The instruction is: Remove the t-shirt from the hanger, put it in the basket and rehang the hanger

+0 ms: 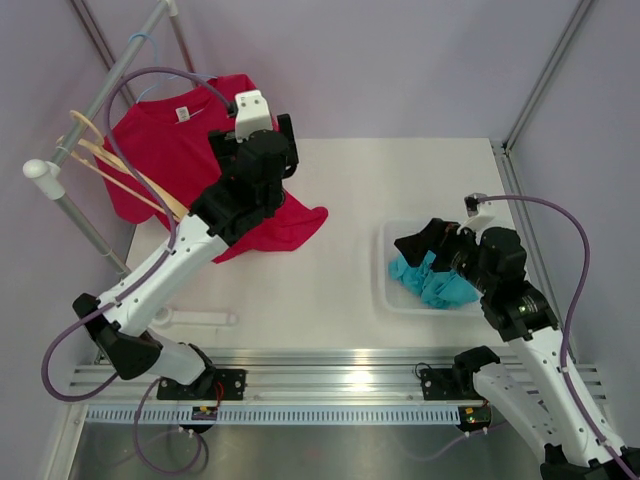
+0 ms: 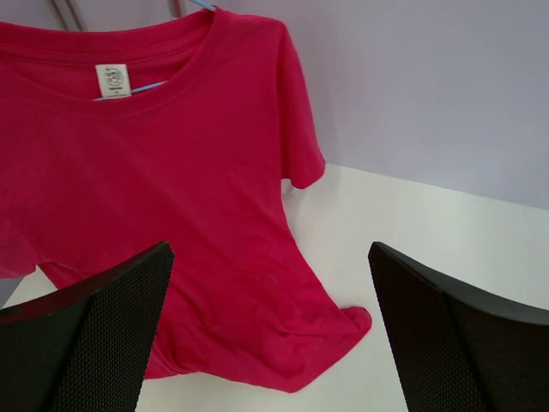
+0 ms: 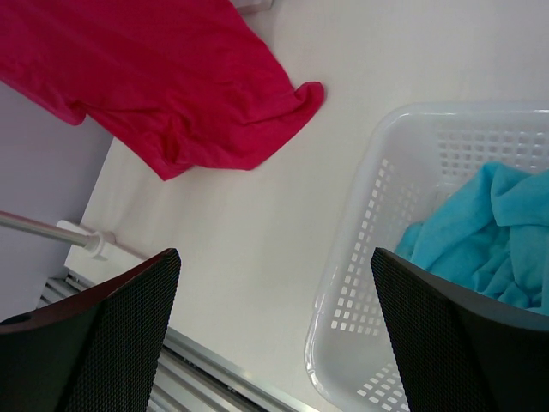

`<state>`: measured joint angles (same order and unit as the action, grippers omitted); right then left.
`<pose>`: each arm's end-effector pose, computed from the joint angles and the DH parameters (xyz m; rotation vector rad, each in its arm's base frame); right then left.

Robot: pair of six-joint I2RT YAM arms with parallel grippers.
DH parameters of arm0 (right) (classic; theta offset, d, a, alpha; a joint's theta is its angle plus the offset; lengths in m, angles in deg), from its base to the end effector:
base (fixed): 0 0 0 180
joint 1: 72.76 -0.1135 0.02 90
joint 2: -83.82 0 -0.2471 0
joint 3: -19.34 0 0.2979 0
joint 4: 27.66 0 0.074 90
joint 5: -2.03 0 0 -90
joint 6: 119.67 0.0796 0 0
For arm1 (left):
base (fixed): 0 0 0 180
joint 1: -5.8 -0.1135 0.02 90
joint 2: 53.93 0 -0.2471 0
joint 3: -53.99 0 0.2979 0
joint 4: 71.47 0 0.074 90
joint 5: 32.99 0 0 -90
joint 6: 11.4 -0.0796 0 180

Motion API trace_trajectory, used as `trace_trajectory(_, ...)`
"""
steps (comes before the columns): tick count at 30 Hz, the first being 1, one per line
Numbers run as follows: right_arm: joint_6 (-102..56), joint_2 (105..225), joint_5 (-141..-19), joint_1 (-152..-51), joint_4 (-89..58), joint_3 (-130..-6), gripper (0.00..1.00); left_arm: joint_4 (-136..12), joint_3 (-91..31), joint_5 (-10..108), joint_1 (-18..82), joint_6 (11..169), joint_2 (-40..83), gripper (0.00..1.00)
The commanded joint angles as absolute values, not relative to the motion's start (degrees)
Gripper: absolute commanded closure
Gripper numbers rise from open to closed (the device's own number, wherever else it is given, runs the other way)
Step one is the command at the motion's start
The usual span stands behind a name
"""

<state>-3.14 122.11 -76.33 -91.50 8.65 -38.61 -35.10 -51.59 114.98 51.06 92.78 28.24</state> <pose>0.2337 0.0962 0.3233 -0.0149 1.9208 0.7291 0.3105 -0.2174 0.4506 -0.2429 1.6743 0.1339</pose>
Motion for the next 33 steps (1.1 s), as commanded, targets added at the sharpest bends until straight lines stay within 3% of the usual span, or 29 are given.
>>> trace_trajectory(1,-4.4,120.1,-71.3,-91.7,4.7,-37.5,0.01,-37.3,-53.7,112.4,47.8,95.1,28.8,0.02)
trace_trajectory(7,-4.4,118.4,-69.0,-91.7,4.4,-36.9,0.01,-51.6,-55.3,129.2,47.6,84.2,35.2,0.05)
trace_trajectory(11,-4.6,118.0,-69.0,-91.7,4.7,-37.0,0.01,-57.5,-61.1,134.2,46.6,78.3,41.8,0.04)
trace_trajectory(17,-5.0,116.3,-69.1,-91.7,5.4,-37.0,0.01,-59.1,-69.1,132.2,43.4,75.2,48.9,0.04)
trace_trajectory(20,-5.0,115.9,-68.5,-91.7,5.5,-36.9,0.01,-61.2,-72.6,134.0,41.4,71.8,52.8,0.11)
trace_trajectory(22,-5.1,115.8,-67.8,-91.7,5.7,-37.3,0.00,-69.7,-74.4,136.4,40.0,63.2,55.7,0.16)
trace_trajectory(26,-5.1,114.8,-67.9,-91.7,5.9,-37.2,0.01,-92.0,-76.4,138.1,36.4,44.9,61.1,0.16)
trace_trajectory(33,-5.4,114.0,-68.1,-91.7,6.5,-37.3,0.01,-99.4,-82.7,140.2,31.9,39.6,66.7,0.14)
